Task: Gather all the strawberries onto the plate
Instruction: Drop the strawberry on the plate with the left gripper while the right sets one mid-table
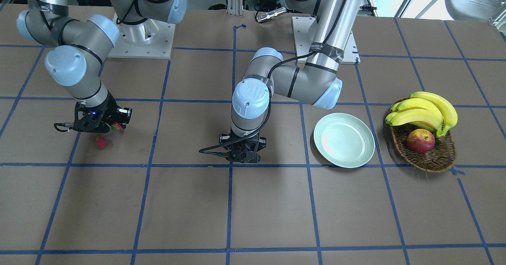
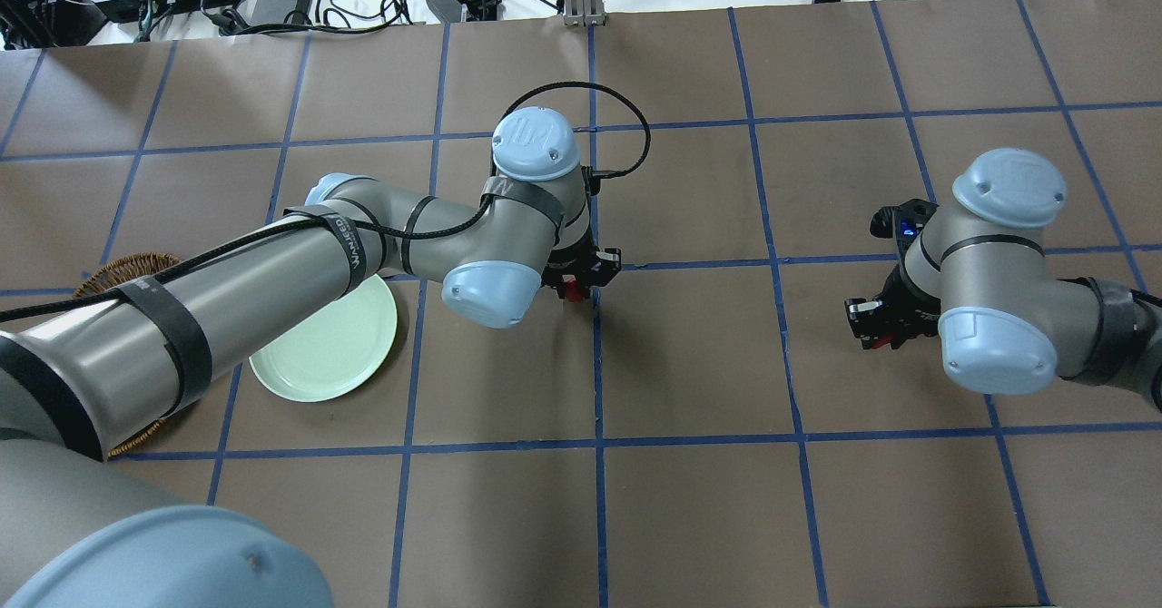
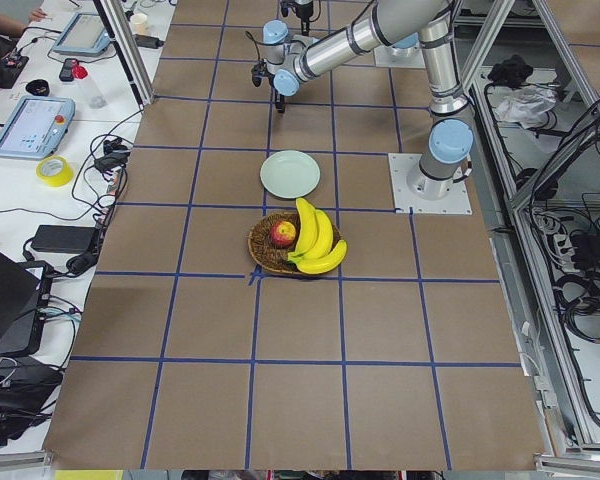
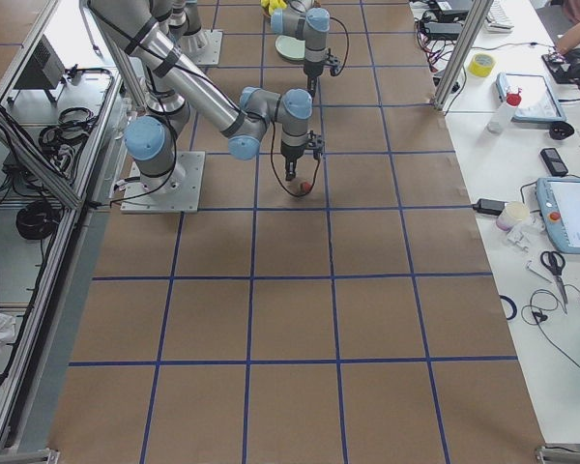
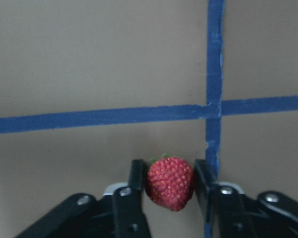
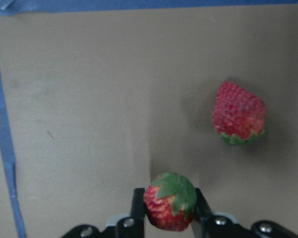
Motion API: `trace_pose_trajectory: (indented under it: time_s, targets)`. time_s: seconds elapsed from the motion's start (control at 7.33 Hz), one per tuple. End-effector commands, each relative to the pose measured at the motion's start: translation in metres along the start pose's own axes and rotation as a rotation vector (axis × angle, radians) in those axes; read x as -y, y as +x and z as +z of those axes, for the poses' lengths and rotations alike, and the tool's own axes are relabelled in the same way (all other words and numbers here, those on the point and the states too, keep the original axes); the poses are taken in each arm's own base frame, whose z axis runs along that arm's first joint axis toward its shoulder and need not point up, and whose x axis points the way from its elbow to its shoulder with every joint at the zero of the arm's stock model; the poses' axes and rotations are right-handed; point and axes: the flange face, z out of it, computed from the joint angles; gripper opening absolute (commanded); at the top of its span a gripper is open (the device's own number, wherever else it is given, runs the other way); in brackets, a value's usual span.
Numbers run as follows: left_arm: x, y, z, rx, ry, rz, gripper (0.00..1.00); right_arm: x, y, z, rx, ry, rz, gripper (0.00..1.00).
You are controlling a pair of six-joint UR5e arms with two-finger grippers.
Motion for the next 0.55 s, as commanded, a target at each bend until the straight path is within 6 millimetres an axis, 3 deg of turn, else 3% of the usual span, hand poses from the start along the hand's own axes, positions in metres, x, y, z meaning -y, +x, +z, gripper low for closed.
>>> trace_pose_trajectory:
  time_s: [0.0,0.14,0.27,0.41]
  targets:
    - [0.007,-0.043,-0.028,0.011,0.0,0.074,0.0,-0.011,-0.079,-0.004,0.02,0.018,0.076,0.12]
    - [0.02,-0.089,-0.052,0.007,0.019,-0.002,0.0,-0.016,-0.116,-0.005,0.038,0.023,0.119,0.12]
    - [0.031,-0.138,-0.08,0.002,0.057,-0.068,0.0,-0.023,-0.17,-0.008,0.139,0.012,0.145,0.12]
    - [0.031,-0.179,-0.095,0.018,0.036,-0.038,0.0,-0.023,-0.225,-0.016,0.152,0.018,0.197,0.12]
